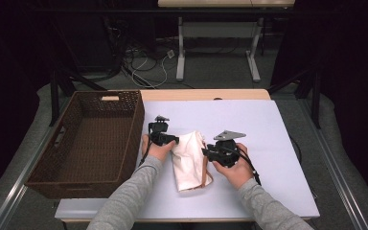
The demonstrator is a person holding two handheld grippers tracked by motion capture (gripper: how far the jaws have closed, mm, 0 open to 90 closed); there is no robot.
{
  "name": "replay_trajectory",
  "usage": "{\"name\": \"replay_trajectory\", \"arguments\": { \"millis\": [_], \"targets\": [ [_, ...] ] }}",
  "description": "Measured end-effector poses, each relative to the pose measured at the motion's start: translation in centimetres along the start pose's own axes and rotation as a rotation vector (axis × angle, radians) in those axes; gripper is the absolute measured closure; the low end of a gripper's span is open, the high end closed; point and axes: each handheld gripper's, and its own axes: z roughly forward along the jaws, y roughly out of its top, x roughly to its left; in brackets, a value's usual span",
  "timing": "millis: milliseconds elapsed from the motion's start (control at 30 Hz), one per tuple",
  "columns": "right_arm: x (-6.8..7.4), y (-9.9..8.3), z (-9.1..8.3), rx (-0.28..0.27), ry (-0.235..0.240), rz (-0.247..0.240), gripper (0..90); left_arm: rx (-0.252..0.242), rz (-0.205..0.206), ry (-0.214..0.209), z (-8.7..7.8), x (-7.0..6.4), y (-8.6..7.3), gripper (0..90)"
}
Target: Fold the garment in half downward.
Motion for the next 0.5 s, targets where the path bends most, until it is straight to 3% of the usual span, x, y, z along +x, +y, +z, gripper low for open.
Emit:
{"name": "replay_trajectory", "arguments": {
  "millis": [500],
  "targets": [
    [0.11,0.06,-0.29,-0.008,0.012,-0.009,65.3,0.03,-0.065,-0.045,0.22,0.19,0.4,82.3]
  ]
}}
